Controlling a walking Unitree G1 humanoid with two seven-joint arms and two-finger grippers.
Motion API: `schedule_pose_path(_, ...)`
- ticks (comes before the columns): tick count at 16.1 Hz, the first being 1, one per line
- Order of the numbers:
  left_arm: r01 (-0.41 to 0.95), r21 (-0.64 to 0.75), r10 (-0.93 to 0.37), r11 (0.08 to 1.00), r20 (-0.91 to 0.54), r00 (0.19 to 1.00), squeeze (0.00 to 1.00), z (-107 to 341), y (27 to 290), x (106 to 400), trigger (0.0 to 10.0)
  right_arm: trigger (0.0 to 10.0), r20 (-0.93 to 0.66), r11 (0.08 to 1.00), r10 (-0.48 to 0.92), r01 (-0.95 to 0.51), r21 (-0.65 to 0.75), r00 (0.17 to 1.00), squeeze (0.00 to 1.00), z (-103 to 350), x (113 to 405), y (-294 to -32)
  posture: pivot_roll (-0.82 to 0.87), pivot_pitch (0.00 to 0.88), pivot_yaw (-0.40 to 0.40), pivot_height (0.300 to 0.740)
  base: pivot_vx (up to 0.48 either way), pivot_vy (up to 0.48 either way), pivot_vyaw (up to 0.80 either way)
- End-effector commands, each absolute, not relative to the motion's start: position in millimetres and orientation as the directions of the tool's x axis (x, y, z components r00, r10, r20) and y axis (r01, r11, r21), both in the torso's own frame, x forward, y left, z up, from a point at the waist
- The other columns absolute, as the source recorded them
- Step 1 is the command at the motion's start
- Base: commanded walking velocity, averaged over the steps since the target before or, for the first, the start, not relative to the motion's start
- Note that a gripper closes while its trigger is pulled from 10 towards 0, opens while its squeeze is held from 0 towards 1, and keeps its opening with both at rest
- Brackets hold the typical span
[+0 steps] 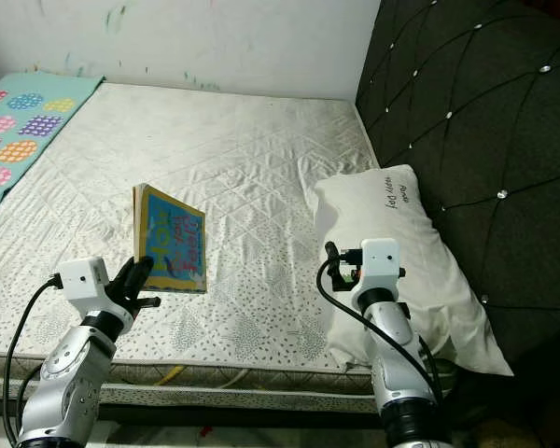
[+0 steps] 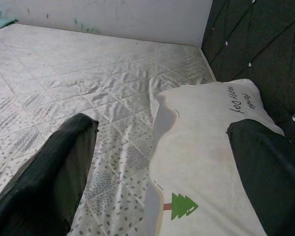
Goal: Clean up the room
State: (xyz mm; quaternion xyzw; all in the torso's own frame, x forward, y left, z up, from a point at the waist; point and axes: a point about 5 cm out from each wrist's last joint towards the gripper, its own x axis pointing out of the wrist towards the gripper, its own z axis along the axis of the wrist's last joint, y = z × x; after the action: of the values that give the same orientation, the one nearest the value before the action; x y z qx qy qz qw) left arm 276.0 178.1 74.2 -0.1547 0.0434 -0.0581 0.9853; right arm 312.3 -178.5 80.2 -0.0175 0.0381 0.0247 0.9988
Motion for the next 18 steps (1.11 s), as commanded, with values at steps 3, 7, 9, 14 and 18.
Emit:
schedule_pose_path(3, 0.109, -0.307, -0.123, 0.945, -0.027, 0.992, 0.0, 83.2, 177.8, 279.7, 10.0, 10.0, -0.082, 0.999, 0.04, -0.042, -0.025, 0.996, 0.0, 81.1, 313.4, -179.4, -0.1, 0.0, -0.048, 0.74, 0.0, -0.167, -0.15)
schedule_pose_path(7, 0.109, -0.308, -0.123, 0.945, -0.028, 0.992, 0.0, 83.2, 177.6, 279.6, 10.0, 10.0, -0.078, 0.999, 0.038, -0.04, -0.028, 0.996, 0.0, 81.6, 313.1, -179.8, -0.1, 0.0, -0.048, 0.74, 0.0, -0.309, -0.13)
schedule_pose_path(9, 0.109, -0.307, -0.124, 0.945, -0.028, 0.992, 0.0, 83.3, 177.5, 279.6, 10.0, 10.0, -0.078, 0.999, 0.038, -0.04, -0.03, 0.996, 0.0, 81.8, 313.0, -179.7, -0.1, 0.0, -0.048, 0.74, 0.0, -0.337, 0.0)
schedule_pose_path(14, 0.106, -0.311, -0.12, 0.944, -0.025, 0.992, 0.0, 83.7, 177.9, 279.9, 10.0, 10.0, -0.078, 0.999, 0.039, -0.042, -0.033, 0.996, 0.0, 81.8, 313.0, -179.7, -0.11, 0.0, -0.048, 0.74, 0.0, -0.17, 0.0)
schedule_pose_path(18, 0.097, -0.316, -0.111, 0.944, -0.025, 0.994, 0.0, 83.4, 179.0, 280.3, 10.0, 10.0, -0.08, 0.999, 0.039, -0.042, -0.034, 0.996, 0.0, 81.4, 312.7, -180.1, -0.11, 0.0, -0.048, 0.74, 0.0, 0.0, 0.0)
